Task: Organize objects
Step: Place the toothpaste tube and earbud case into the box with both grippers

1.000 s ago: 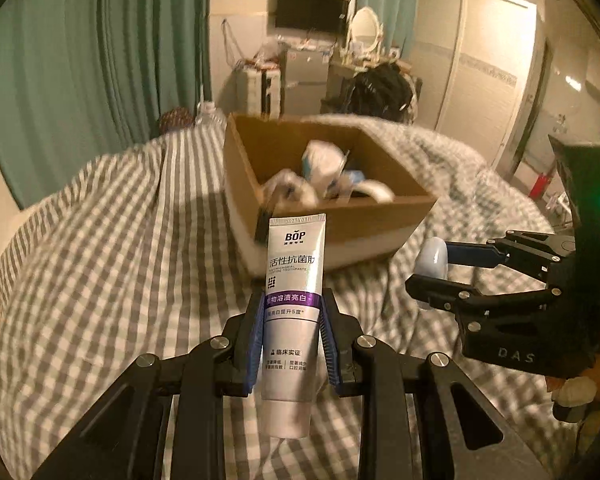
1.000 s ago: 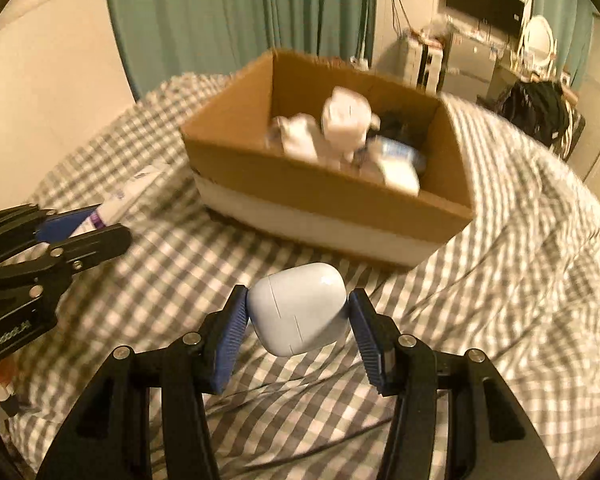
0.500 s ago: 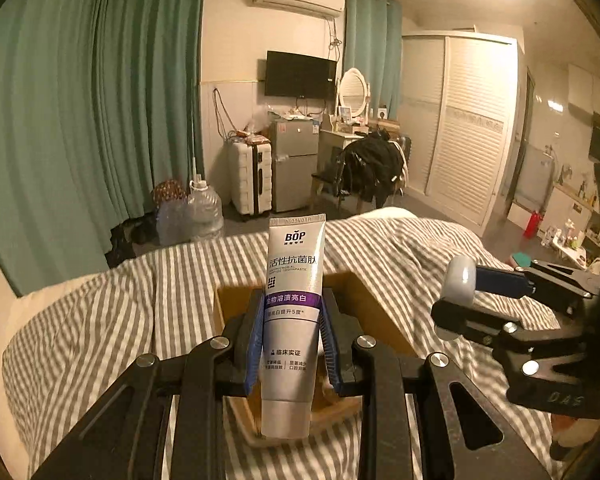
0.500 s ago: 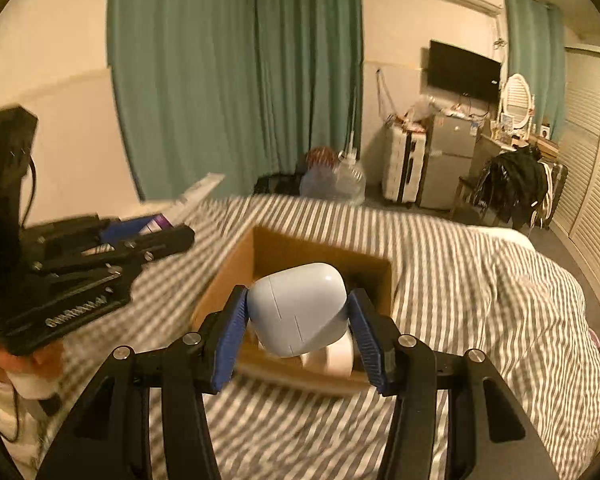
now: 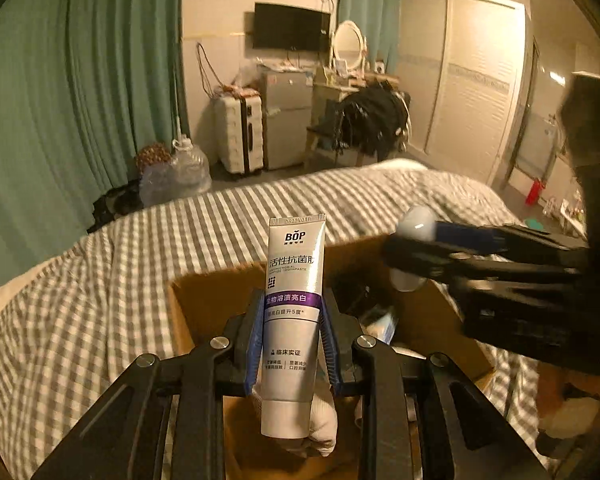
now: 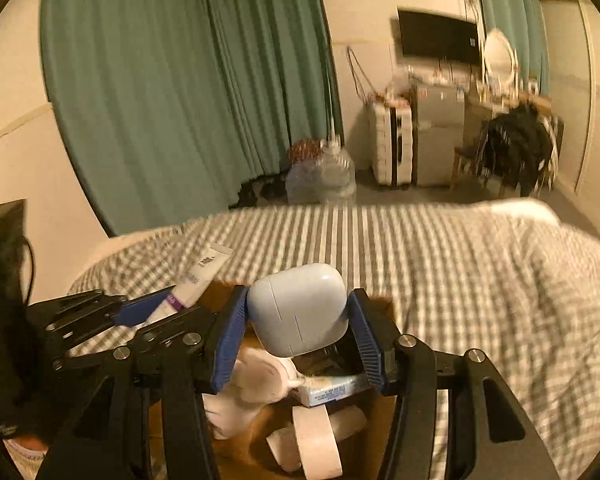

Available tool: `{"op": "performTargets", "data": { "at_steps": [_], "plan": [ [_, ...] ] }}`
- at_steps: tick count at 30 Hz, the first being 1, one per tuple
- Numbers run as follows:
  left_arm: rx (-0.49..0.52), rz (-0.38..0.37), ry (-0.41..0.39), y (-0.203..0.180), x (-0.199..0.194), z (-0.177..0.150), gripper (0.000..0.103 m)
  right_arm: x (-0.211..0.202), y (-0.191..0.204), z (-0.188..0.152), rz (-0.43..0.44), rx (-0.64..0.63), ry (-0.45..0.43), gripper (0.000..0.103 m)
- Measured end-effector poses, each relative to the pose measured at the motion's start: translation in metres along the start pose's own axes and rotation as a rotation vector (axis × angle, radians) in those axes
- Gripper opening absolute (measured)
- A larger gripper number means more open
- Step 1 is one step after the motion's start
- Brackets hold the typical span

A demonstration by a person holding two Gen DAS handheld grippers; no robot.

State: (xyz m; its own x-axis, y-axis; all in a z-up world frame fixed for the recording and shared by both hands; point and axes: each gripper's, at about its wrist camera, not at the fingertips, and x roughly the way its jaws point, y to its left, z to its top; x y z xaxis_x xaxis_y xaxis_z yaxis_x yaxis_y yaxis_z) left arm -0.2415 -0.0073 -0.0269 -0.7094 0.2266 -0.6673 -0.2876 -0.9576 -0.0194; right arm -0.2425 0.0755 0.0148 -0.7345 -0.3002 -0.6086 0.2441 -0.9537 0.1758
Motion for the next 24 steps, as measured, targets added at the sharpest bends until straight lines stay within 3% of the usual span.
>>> {"op": "performTargets", "data": {
  "at_steps": [6,11,13,15,24],
  "plan": [
    [0.058,0.022,0.046,-0.014,0.02,-0.016,0.026,0.05,-0.023,-0.015,-0.017,0.067,0.117,0.051],
    [0.039,0.043,0.077,-0.016,0.023,-0.021,0.029,0.055,-0.028,-0.016,-0.005,0.085,0.122,0.055],
    [0.022,0.023,0.088,-0.016,0.021,-0.022,0.038,0.05,-0.027,-0.016,0.0,0.086,0.105,0.058],
    [0.005,0.021,0.079,-0.017,0.012,-0.025,0.07,0.041,-0.027,-0.016,0.002,0.087,0.09,0.059],
    [-0.008,0.035,-0.015,-0.025,-0.04,-0.016,0.078,-0.031,-0.022,-0.016,-0.089,0.062,-0.039,0.069]
  ]
}}
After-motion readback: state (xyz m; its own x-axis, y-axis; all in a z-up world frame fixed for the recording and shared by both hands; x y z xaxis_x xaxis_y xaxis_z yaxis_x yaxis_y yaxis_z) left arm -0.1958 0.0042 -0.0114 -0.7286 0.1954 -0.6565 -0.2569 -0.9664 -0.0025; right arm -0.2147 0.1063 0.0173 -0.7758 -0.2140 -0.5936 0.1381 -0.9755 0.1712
